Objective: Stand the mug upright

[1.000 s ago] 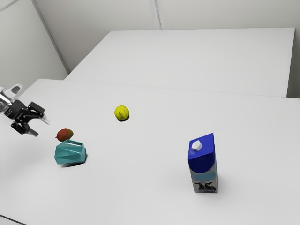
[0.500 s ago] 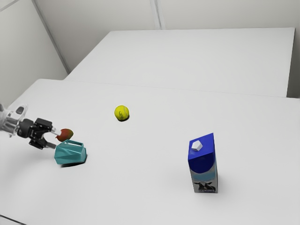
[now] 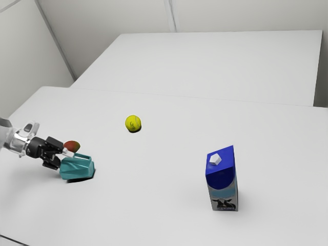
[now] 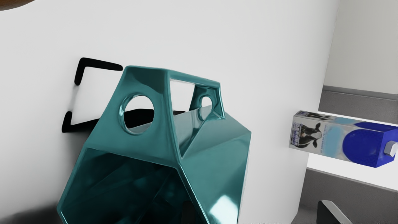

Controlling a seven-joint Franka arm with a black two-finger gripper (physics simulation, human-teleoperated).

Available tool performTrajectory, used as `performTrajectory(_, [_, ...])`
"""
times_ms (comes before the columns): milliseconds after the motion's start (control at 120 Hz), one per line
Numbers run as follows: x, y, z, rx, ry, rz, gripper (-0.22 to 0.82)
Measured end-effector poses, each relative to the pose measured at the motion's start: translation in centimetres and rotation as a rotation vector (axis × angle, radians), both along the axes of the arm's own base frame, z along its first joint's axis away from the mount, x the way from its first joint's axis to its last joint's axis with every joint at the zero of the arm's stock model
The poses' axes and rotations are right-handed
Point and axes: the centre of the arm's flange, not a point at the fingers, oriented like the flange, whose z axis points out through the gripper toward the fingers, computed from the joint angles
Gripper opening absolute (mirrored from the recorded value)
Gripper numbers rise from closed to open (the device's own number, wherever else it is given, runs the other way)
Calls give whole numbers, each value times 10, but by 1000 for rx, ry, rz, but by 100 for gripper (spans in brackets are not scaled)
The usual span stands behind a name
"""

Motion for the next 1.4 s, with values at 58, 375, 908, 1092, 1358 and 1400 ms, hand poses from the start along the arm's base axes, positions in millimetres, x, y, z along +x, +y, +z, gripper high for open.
performTrajectory(58, [0, -1, 0, -3, -2, -5, 25])
performTrajectory(375, [1, -4, 5, -5, -18, -19, -11])
performTrajectory(908, [21, -44, 71, 73, -111, -106, -16])
performTrajectory(1092, [36, -89, 133, 171, -157, -216, -16])
performTrajectory(1358, [62, -173, 181, 410, -118, -392, -16])
performTrajectory(1400, [65, -184, 186, 453, -108, -409, -16])
